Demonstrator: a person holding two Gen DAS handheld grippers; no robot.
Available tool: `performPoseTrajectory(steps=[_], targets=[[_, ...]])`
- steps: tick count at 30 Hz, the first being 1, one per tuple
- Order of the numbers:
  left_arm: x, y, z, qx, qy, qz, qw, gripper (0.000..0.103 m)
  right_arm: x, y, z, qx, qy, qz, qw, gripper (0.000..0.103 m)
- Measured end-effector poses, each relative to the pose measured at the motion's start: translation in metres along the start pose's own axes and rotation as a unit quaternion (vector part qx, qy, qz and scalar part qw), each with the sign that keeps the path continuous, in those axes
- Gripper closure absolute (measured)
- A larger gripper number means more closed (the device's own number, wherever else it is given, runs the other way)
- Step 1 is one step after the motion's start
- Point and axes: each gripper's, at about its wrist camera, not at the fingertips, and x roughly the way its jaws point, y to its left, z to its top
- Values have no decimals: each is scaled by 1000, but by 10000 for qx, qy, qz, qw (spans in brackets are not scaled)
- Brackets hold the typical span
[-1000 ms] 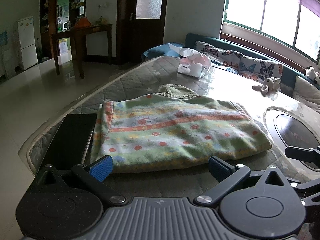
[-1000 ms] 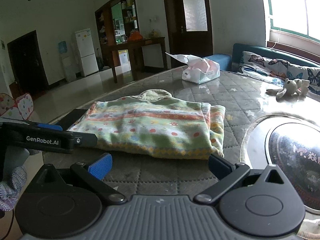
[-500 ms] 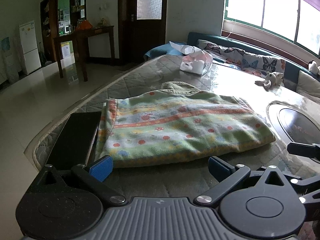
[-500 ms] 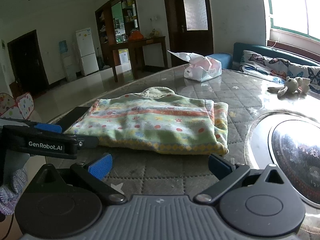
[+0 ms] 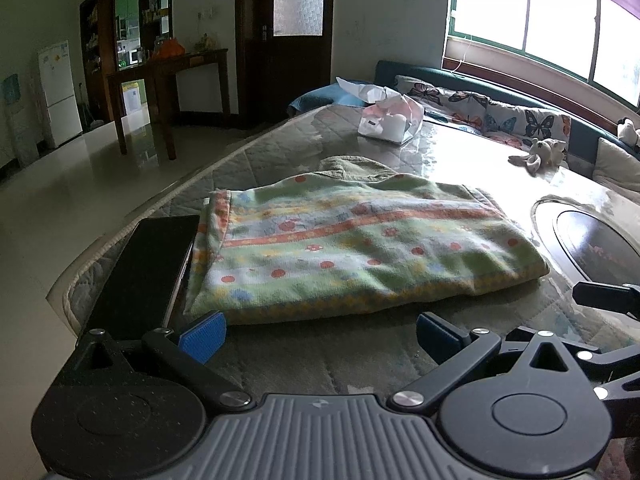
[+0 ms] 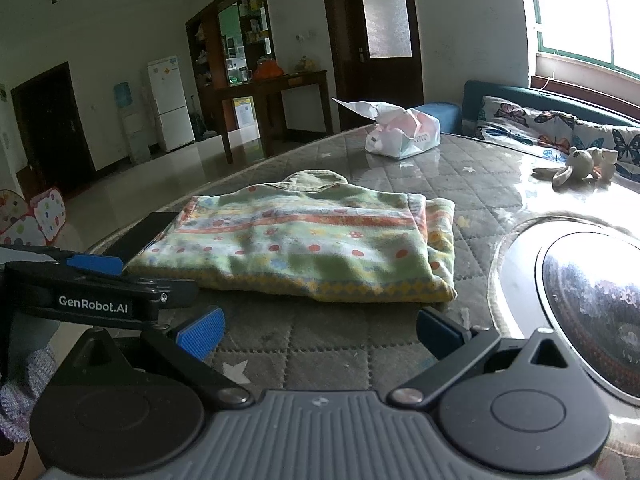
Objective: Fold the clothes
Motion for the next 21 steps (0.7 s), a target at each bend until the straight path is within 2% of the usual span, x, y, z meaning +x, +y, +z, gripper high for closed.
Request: performPoseTrajectory(steps=[21], targets=[[1, -4, -1, 40, 43, 16, 10000, 0, 6, 2, -3, 34, 79, 86, 9999, 0]])
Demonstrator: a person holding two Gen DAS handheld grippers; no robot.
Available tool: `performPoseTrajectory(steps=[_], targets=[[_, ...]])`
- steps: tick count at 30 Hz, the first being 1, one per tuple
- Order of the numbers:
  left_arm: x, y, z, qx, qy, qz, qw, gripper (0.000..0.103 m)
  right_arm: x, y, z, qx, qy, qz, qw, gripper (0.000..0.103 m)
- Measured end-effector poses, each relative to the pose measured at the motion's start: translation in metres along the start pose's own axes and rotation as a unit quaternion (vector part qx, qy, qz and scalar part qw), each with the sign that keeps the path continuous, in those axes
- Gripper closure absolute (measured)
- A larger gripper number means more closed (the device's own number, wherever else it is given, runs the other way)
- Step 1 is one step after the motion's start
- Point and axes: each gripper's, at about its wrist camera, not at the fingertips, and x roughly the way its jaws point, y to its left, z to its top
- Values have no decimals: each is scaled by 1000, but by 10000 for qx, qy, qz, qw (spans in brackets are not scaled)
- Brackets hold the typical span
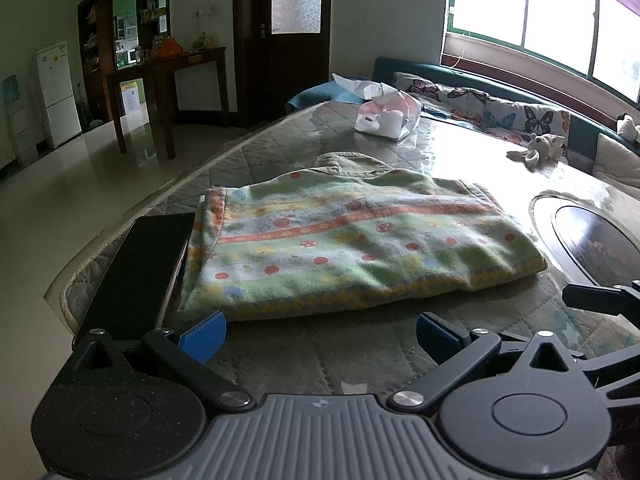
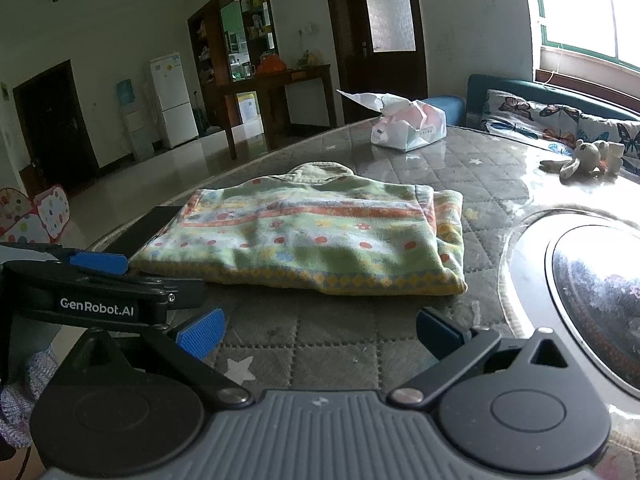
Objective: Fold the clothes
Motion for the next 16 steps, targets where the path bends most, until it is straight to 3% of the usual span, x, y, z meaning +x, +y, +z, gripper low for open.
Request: performPoseTrajectory(steps=[16], targets=[[4, 0, 0, -32, 46, -19, 10000, 0, 3, -1, -2, 42, 56, 21, 10000, 0]])
